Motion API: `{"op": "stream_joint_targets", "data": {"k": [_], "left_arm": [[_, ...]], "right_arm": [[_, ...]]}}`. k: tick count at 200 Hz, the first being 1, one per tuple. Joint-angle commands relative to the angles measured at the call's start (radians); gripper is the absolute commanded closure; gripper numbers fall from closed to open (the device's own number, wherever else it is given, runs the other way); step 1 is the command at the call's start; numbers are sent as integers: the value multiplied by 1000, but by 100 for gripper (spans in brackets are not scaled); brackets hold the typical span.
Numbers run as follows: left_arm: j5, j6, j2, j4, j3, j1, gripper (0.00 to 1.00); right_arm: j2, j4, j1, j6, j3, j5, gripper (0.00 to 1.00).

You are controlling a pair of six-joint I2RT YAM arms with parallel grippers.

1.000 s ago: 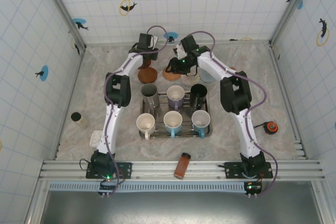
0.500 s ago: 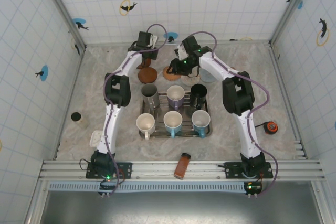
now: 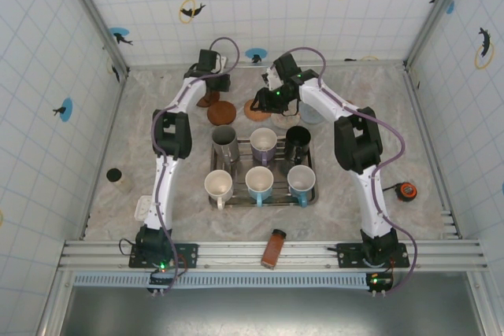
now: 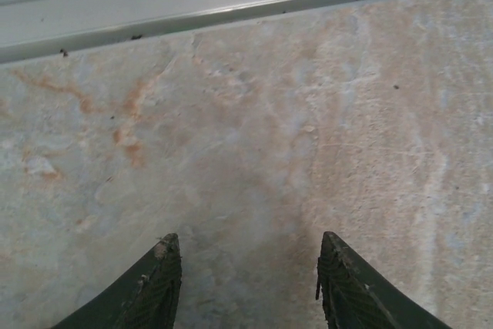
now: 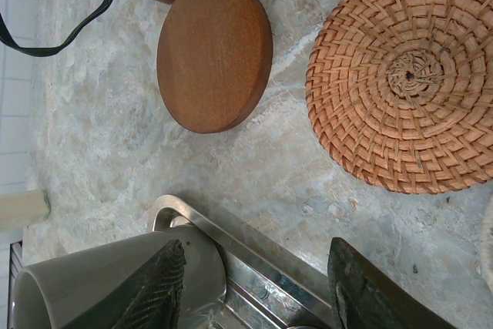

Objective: Place the cup by the coaster

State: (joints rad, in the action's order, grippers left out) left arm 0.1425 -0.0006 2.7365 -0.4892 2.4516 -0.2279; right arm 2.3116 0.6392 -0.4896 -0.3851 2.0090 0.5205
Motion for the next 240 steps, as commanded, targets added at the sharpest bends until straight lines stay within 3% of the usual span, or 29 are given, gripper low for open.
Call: {"op": "stream_joint_targets", "data": {"k": [1, 35, 85, 179, 240], "left_arm": [[14, -46, 11, -82, -25, 10, 52], [7, -65, -25, -129, -67, 16, 53], [-86, -41, -83, -204, -144, 22, 53], [-68, -83, -184, -212, -284, 31, 51], [-48, -101, -241, -205, -283, 32, 50]], "right_arm": [[-43, 0, 0, -1, 33, 5, 48], [-44, 1, -1, 1, 33, 5, 48], [-43, -1, -7, -1, 33, 7, 48], [-58, 1, -20, 1, 35, 2, 48], [-55, 2, -24, 1, 40, 1, 48]]}}
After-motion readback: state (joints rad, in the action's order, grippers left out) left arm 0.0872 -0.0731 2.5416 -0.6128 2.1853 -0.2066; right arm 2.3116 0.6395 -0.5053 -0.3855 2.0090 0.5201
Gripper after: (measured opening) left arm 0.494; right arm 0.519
